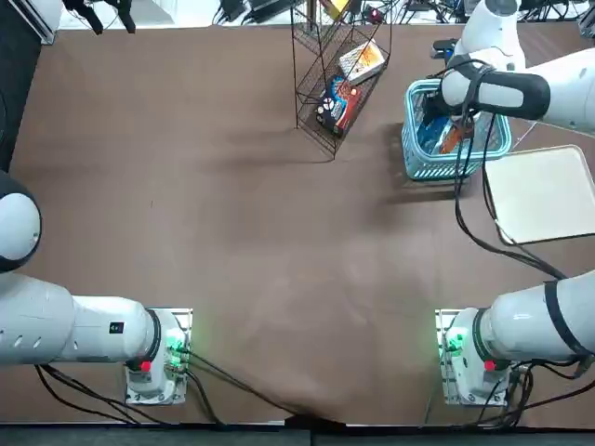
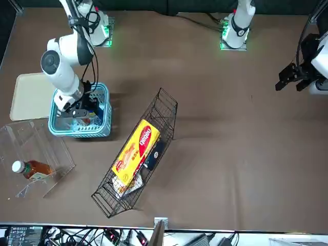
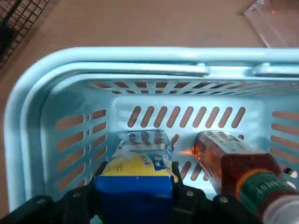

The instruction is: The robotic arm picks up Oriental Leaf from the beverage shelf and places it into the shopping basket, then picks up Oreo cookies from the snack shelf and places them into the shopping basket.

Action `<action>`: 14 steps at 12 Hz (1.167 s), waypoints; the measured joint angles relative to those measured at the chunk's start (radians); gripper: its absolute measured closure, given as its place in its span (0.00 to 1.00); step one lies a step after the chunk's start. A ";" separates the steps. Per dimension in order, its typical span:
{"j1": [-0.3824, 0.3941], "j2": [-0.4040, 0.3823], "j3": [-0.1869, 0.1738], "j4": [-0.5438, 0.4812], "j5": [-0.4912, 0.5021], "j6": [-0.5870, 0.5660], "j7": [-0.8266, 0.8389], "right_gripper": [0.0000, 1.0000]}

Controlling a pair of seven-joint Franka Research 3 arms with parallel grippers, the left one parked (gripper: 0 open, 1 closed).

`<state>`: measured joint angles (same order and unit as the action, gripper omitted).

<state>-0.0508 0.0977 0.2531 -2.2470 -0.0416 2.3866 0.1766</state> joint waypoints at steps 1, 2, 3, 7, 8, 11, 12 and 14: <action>0.000 0.005 0.000 0.000 0.000 0.002 0.003 0.50; 0.000 0.006 0.000 0.000 0.000 0.002 0.011 0.44; 0.000 0.006 0.000 0.001 0.000 0.002 0.022 0.33; 0.000 0.006 0.000 0.008 -0.001 0.002 0.042 0.00; 0.000 0.006 0.000 0.013 -0.001 0.000 0.045 0.00; 0.000 0.004 0.000 0.052 -0.001 -0.046 0.051 0.00; 0.000 0.002 0.000 0.072 -0.001 -0.073 0.051 0.00; 0.000 -0.003 0.000 0.119 -0.001 -0.141 0.051 0.00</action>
<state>-0.0508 0.0943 0.2528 -2.1283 -0.0431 2.2453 0.2280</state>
